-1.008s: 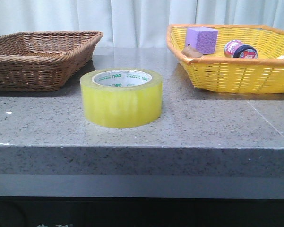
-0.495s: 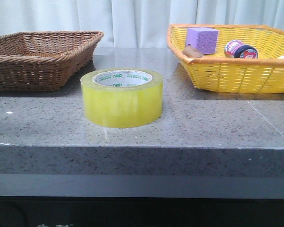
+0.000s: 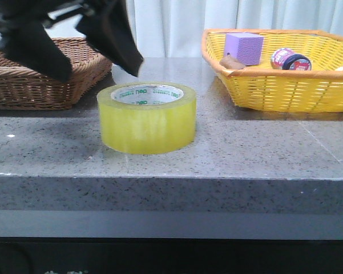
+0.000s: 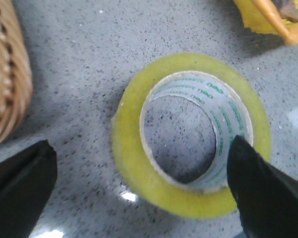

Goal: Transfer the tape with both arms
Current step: 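Lower the left gripper into the tape roll and grip its rim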

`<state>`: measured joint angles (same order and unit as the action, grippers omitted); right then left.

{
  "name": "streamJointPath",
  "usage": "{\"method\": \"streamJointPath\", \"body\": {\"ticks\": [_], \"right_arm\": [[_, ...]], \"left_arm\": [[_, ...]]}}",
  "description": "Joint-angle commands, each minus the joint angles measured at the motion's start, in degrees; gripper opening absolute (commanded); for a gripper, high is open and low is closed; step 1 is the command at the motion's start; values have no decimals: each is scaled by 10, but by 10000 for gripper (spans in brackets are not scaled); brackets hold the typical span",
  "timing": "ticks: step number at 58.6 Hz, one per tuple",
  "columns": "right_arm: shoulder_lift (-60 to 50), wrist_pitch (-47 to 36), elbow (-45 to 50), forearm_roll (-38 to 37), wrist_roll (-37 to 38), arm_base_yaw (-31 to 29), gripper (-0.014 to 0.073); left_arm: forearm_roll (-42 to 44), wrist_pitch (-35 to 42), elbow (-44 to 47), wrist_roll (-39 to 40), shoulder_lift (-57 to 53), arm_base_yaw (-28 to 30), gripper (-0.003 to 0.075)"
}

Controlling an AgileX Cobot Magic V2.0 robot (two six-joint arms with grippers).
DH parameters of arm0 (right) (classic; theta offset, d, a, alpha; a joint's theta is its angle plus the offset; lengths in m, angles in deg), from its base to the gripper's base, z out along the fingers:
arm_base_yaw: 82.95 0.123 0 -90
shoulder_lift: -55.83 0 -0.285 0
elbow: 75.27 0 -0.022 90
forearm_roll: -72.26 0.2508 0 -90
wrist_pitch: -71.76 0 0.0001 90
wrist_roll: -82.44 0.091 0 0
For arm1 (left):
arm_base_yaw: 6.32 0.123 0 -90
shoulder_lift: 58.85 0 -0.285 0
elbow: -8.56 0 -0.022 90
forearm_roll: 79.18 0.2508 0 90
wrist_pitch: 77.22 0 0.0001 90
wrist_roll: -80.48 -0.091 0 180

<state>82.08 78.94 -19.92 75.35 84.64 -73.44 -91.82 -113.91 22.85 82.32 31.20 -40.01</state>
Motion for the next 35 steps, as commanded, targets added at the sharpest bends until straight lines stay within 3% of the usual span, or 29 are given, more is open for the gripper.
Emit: {"method": "streamJointPath", "body": {"ticks": [1,13,17,35], "right_arm": [[3,-50,-15,-4,-3,-3,-90],[3,-51,-15,-4,-3,-3,-90],[3,-51,-15,-4,-3,-3,-90],[3,-52,-15,-4,-3,-3,-90]], "left_arm": [[-30,14,-33,6,9,-5,689],[-39,16,-44,6,50,-5,687],[-39,15,-45,6,56,-5,645],[-39,18,-47,3,57,-5,202]]}}
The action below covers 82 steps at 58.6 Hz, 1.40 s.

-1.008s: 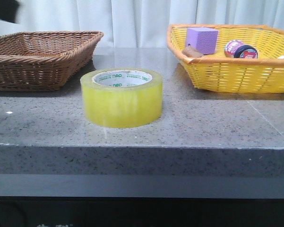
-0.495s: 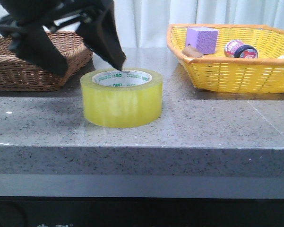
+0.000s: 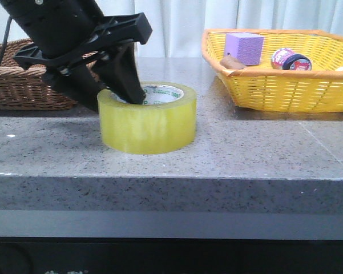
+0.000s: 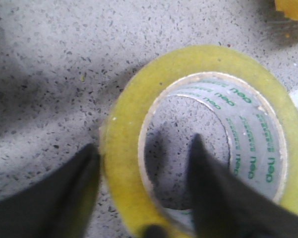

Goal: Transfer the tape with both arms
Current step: 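Lower the left gripper into the tape roll and grip its rim, then lift the tape roll with the left gripper over the brown basket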

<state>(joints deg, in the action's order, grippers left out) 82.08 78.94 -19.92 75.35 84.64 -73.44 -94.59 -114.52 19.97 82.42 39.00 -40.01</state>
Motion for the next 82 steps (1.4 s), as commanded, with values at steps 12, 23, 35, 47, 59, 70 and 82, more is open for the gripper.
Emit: {"method": "streamJointPath", "body": {"ticks": [12,23,35,47,59,70,82], "right_arm": [[3,-53,-15,-4,-3,-3,-90],[3,-53,-15,-4,-3,-3,-90],[3,-51,-15,-4,-3,-3,-90],[3,-50,-15,-4,-3,-3,-90],[3,-50,-15,-4,-3,-3,-90],[3,-49,-15,-4,-3,-3,-90],[3,-49,-15,-4,-3,-3,-90]], "left_arm": [[-12,25,-22,2,-21,-5,78],[6,14,-65,1,-49,-5,78],[75,13,-143,1,-89,15,78],[123,15,-203,1,-89,82,78],[124,63,-210,1,-62,193,78],[124,62,-210,1,-10,251,78],[124,34,-210,1,58,275,78]]}}
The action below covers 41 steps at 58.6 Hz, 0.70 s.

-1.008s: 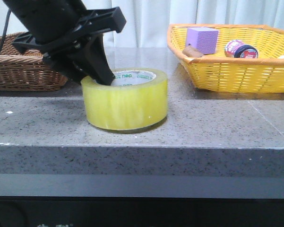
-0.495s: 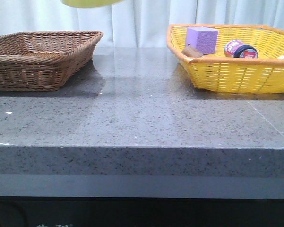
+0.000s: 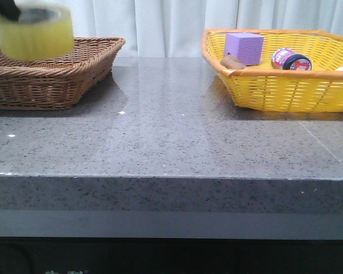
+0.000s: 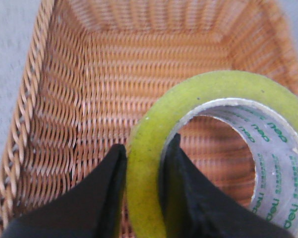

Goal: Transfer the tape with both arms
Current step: 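Lift the tape roll with the left gripper over the brown basket, then lower the tape roll into the brown basket and open the left gripper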

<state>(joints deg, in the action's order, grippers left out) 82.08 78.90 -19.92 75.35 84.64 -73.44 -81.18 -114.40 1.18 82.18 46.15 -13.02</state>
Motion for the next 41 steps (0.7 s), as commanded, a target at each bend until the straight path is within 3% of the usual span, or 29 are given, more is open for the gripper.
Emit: {"method": "streamJointPath", "body": {"ticks": [1,8,18,22,35,41], "right_arm": [[3,-49,-15,-4,-3,-3,-90],[3,-49,-15,-4,-3,-3,-90],[3,-49,-15,-4,-3,-3,-90],[3,-49,-15,-4,-3,-3,-90],[3,-49,-15,-4,-3,-3,-90],[3,-50,-15,-4,-3,-3,-90]], "left_arm": [[-10,29,-22,3,-9,6,78],[-10,20,-21,4,-1,6,109],[-10,23,-21,4,-15,6,309],[-10,24,-21,4,-27,6,353],[-10,52,25,4,-109,6,343],[-10,96,95,4,-177,6,293]]}}
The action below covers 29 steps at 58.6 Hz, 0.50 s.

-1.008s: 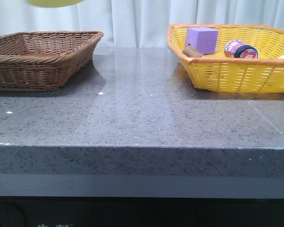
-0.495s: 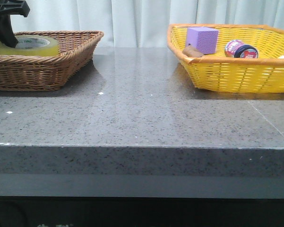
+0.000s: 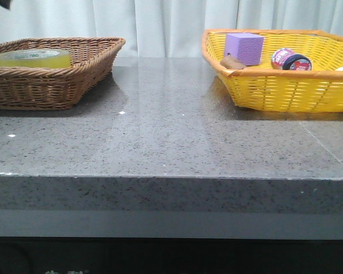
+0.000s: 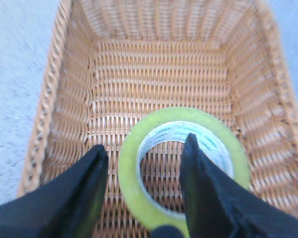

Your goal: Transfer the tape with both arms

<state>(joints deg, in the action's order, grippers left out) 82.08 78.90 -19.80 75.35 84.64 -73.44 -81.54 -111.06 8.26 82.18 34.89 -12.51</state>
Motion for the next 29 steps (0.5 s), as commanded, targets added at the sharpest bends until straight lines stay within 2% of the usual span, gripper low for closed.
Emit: {"method": "streamJointPath", "body": {"ticks": [1,10,19,29], "right_arm": [[3,-50,-16,-4,-3,-3,-90],[3,-50,-16,-4,-3,-3,-90],[3,-50,-16,-4,-3,-3,-90],[3,-50,-16,-4,-3,-3,-90]], "left_arm": [[-6,73,40,4,-80,1,274],[-6,129,148,4,-190,1,124],[-6,136,232,4,-291,1,-21],[-5,136,309,4,-393,1,-20]]}}
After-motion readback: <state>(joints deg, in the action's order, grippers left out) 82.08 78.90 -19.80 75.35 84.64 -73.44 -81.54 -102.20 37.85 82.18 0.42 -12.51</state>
